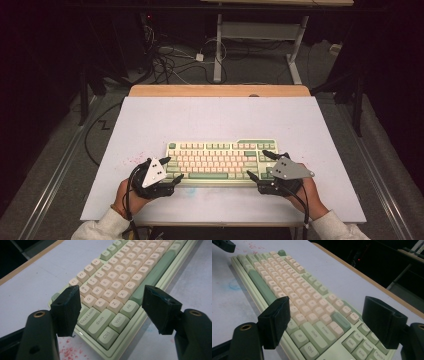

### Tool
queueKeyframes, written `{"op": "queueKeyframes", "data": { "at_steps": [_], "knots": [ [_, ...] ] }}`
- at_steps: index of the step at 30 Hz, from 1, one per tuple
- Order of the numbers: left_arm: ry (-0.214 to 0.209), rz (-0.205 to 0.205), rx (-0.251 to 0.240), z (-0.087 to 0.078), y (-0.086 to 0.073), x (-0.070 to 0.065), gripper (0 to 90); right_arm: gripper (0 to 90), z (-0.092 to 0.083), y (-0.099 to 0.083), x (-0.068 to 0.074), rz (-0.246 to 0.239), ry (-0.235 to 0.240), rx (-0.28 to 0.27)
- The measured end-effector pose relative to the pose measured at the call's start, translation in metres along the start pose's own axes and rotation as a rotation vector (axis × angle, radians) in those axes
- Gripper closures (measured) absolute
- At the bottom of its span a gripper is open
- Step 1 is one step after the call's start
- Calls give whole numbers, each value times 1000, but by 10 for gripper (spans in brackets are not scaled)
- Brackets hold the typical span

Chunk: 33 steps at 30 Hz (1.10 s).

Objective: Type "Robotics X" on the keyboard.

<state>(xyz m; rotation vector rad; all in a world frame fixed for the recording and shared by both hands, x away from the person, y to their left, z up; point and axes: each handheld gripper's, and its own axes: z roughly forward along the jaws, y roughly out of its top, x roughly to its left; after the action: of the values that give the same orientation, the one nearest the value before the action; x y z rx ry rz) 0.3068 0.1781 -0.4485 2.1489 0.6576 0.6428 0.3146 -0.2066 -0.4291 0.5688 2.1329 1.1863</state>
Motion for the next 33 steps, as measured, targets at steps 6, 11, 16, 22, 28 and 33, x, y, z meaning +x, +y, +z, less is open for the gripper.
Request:
{"op": "queueKeyframes", "data": {
  "at_steps": [6, 11, 16, 22, 28, 33],
  "knots": [
    [-7, -17, 36, 6, 4, 4, 535, 233, -9, -10, -1, 9, -8, -3],
    [-45, -40, 77, 15, 12, 5, 713, 223, -12, -16, 0, 11, -25, 8],
    [-75, -29, 95, 23, 23, 5, 851, 223, -15, -20, 2, -3, -31, 22],
    [-101, -13, 105, 31, 31, 5, 878, 232, -15, -21, 2, 5, -34, 27],
    [-115, -4, 118, 40, 38, 6, 878, 230, -16, -20, 1, 4, -40, 23],
    [-132, 10, 124, 46, 45, 5, 877, 230, -17, -20, 0, 2, -41, 21]
  ]
}}
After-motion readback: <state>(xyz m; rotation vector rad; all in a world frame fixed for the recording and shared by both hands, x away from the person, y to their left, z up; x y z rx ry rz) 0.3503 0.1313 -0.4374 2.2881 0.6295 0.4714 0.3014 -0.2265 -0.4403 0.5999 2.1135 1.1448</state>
